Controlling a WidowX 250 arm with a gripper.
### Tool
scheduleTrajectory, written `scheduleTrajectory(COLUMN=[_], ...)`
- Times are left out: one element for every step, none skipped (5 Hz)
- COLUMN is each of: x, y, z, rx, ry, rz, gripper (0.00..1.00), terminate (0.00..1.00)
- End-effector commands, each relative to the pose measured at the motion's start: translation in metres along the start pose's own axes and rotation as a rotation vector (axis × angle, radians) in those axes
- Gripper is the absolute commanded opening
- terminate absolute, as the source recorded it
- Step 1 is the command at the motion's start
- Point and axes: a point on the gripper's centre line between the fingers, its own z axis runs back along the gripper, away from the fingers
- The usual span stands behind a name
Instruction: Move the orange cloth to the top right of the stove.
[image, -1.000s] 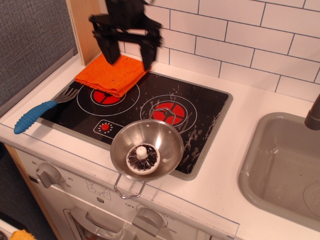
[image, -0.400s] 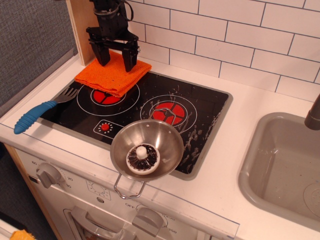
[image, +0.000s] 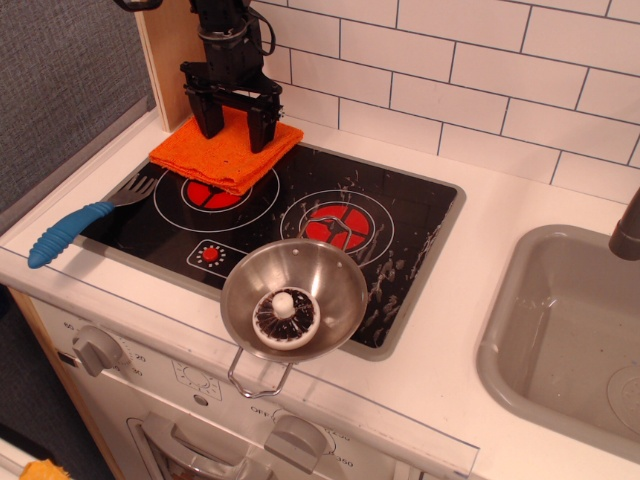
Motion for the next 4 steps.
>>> scheduleTrajectory(x=[0.007,0.015,0.02,0.018], y=[-0.08,-0.123,-0.161,-0.193], z=[0.018,0.022,0.017,0.017], rx=[-0.013,-0.006,0.047,0.085], ry=[-0.037,-0.052,-0.043,-0.039], rz=[0.039,0.025,0.021,-0.033], gripper=[1.0,1.0,1.0,1.0], terminate=[0.0,0.0,0.0,0.0])
